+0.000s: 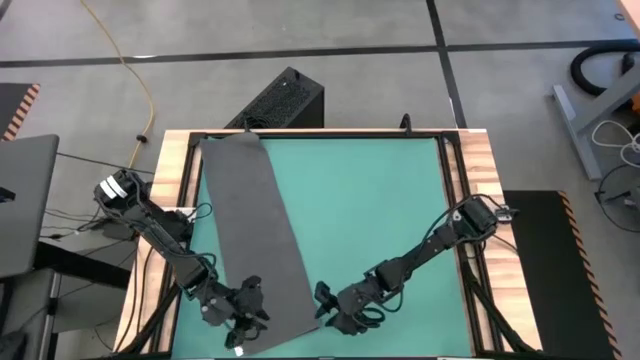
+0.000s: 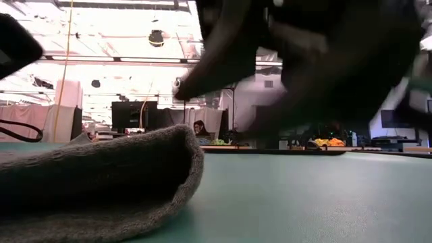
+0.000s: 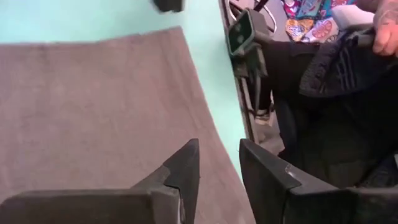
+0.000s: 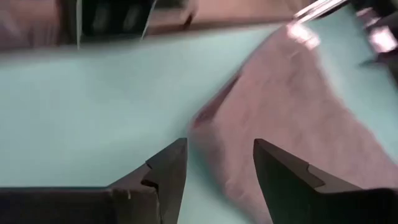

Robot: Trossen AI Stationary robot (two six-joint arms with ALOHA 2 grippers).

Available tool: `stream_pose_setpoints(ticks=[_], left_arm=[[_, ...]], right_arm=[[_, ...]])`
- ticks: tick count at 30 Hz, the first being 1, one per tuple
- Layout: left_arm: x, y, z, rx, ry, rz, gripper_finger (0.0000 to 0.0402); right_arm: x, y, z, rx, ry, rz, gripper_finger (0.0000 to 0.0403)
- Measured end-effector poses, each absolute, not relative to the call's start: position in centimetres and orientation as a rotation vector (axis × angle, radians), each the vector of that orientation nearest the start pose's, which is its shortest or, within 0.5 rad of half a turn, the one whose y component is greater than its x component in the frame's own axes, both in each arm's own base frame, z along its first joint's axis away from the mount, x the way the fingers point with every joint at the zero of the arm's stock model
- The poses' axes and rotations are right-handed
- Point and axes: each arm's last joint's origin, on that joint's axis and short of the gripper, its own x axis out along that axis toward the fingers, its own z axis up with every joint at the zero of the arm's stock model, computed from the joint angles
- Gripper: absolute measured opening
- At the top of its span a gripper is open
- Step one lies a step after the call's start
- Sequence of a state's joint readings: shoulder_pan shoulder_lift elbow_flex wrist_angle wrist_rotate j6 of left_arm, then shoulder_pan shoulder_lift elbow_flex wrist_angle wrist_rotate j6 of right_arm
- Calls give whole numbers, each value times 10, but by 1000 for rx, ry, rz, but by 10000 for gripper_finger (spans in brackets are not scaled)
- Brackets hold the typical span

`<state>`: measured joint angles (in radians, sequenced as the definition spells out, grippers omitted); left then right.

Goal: Roll towel
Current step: Roll the gray towel

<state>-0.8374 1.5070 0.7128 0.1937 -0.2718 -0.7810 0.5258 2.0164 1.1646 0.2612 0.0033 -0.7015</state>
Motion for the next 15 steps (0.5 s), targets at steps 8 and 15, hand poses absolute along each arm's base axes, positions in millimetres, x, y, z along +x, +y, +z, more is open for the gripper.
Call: stream_pose_setpoints(ticks=[8,15], left_arm=[[189,-228,181,-426,640,-265,103],[185,-230,180,-413,636,-257,103]], right_arm=[[375,219,128,-888,346,691,207],[387,224,118,-940,352,695,201]])
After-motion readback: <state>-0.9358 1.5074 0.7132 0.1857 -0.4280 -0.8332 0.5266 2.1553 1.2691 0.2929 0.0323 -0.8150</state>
